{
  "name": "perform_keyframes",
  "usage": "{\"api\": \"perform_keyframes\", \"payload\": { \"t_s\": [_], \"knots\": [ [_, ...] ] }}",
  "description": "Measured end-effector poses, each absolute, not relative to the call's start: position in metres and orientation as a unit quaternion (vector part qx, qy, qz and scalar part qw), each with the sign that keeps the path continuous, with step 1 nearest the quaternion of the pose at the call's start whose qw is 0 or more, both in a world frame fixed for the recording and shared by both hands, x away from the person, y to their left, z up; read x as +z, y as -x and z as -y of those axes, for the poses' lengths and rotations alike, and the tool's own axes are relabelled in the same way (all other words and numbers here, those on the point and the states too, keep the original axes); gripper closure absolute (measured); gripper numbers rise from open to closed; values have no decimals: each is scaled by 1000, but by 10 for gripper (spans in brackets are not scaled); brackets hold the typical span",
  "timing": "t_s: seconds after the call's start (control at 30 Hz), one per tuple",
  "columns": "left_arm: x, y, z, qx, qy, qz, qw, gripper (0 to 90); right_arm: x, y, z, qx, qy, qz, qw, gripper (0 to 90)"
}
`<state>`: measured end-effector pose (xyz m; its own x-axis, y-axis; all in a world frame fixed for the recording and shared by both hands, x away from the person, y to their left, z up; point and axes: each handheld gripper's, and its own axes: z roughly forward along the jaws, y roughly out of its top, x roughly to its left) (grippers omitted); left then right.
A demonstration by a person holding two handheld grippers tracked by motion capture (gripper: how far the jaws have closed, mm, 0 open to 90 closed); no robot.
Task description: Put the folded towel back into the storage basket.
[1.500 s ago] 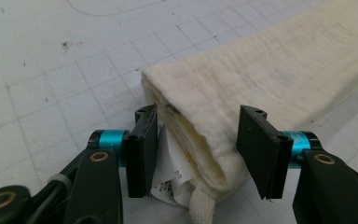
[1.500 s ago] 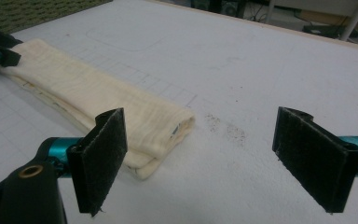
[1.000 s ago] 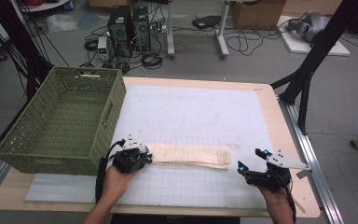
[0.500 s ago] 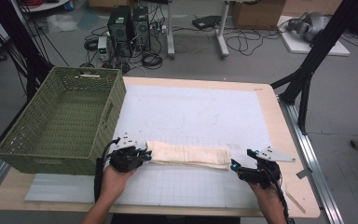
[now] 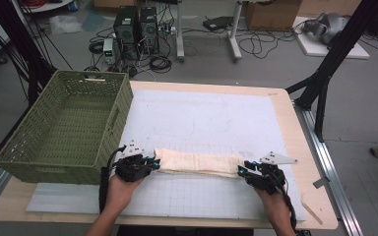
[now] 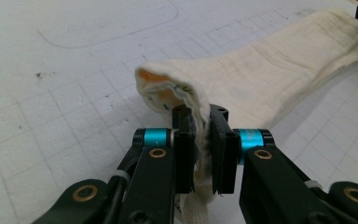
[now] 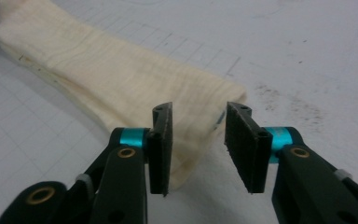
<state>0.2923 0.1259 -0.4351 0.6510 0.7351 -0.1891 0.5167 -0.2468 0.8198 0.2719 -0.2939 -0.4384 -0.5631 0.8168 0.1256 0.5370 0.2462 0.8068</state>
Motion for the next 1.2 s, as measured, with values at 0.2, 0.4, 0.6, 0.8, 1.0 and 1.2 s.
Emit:
{"api": "perform_keyframes", "payload": {
  "t_s": [0.2,0.4,0.6,0.8,1.0,1.2],
  "knots": [
    [-435,-293,-127,118,-780,-403,463,812,-432,-267,290,434,-408,-787,161,867],
    [-437,-293,-129,119,-782,-409,455,813,-436,-266,285,408,-424,-797,137,868],
    [-440,-294,-129,114,-786,-411,448,811,-441,-264,283,379,-444,-799,144,844],
    [-441,-293,-129,114,-785,-411,449,810,-437,-259,280,401,-446,-776,196,560],
    [-441,-293,-129,117,-786,-410,448,811,-449,-262,274,386,-438,-795,163,727],
    [-434,-289,-130,128,-781,-401,461,814,-445,-265,275,388,-420,-808,144,838]
  ]
}}
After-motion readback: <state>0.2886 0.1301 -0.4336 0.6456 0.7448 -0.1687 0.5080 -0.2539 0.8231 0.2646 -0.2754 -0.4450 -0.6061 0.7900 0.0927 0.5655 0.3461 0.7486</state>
